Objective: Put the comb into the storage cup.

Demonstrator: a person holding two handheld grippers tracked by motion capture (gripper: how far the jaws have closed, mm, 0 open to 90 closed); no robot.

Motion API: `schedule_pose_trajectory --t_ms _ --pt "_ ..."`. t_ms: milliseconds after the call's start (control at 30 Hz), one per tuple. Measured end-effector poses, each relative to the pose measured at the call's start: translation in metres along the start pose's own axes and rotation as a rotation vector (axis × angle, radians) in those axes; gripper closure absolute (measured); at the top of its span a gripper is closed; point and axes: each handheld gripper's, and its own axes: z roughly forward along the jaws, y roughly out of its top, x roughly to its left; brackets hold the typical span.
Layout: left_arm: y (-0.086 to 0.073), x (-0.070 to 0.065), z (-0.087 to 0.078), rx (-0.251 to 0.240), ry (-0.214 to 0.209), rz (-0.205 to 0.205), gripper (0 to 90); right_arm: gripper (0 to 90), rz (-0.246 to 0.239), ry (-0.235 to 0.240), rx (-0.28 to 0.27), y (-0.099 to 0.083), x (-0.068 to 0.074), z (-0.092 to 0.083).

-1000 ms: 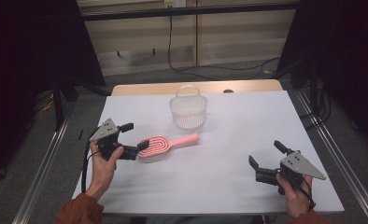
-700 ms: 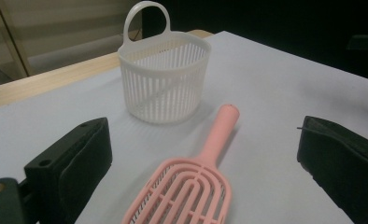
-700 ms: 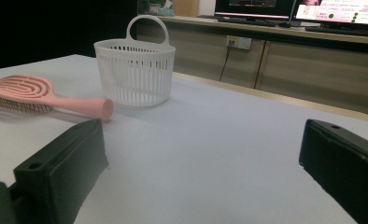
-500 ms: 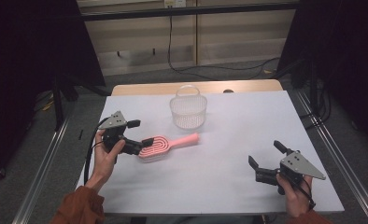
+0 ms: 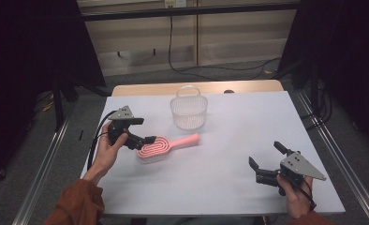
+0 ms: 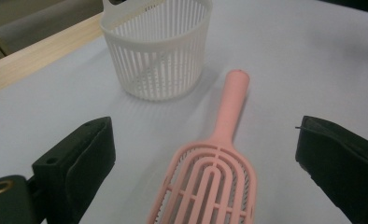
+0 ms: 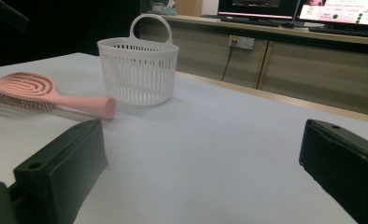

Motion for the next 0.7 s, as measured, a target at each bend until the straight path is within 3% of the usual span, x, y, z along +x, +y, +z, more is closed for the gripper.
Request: schedule_pose_trajectory --t_ms 100,433,600,667,700 --pt "0.0 0.001 0.0 0.022 -0.002 -0.003 5.0 0.0 0.002 0.001 0.001 0.0 0.0 0.0" --pt "0.003 0.002 0.012 0.096 -0.003 0.071 4.8 0.0 0.002 0.005 0.012 0.0 0.0 0.001" --pt "0.004 0.001 0.021 0.188 -0.031 0.131 5.0 0.0 0.002 0.006 0.011 0.0 0.0 0.001" --pt "0.004 0.001 0.023 0.201 -0.044 0.136 5.0 0.0 0.0 0.008 0.011 0.0 0.0 0.001" --pt "0.005 0.001 0.025 0.235 -0.058 0.156 5.2 0.0 0.0 0.008 0.011 -0.001 0.0 0.001"
